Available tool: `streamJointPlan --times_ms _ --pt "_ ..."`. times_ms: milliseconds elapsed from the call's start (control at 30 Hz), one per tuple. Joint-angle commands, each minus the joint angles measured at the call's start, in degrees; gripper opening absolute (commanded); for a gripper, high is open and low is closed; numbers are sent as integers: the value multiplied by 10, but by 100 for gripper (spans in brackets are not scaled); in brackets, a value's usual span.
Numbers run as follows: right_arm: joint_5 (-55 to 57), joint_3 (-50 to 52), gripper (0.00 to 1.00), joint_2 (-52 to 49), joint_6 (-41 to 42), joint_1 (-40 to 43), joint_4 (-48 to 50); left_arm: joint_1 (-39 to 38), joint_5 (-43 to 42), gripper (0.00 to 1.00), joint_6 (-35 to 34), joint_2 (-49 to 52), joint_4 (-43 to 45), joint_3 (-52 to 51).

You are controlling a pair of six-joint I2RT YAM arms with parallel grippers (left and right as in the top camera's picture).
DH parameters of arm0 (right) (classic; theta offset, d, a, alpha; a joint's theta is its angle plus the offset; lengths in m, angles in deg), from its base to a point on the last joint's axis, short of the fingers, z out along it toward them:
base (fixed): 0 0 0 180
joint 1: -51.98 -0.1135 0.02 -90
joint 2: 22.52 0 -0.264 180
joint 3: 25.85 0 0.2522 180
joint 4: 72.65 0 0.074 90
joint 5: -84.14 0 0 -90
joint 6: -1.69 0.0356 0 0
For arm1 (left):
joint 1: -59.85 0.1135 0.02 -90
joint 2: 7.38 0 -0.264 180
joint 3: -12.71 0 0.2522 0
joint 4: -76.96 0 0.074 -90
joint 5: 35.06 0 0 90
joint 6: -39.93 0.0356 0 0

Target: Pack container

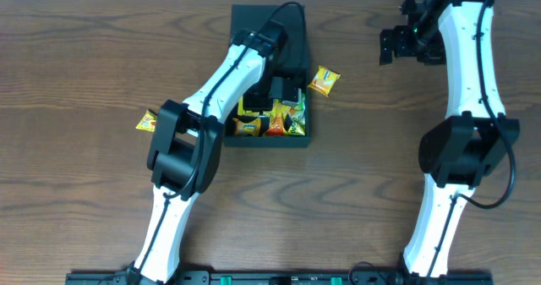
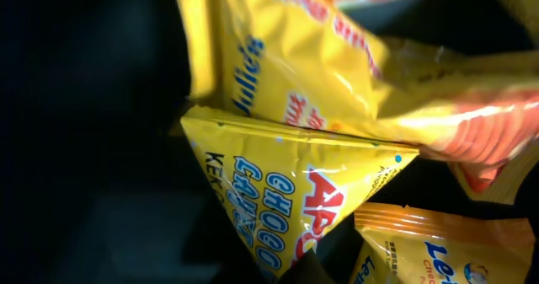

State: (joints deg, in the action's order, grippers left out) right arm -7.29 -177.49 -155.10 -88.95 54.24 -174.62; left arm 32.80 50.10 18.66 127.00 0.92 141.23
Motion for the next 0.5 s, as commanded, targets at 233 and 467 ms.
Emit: streamJointPlan --times_ms 233,467 --pt "6 -10 99 18 -7 -1 1 -3 3 6 -26 5 -15 91" --pt "6 -10 99 18 -7 -1 1 -7 -76 6 -26 5 17 92"
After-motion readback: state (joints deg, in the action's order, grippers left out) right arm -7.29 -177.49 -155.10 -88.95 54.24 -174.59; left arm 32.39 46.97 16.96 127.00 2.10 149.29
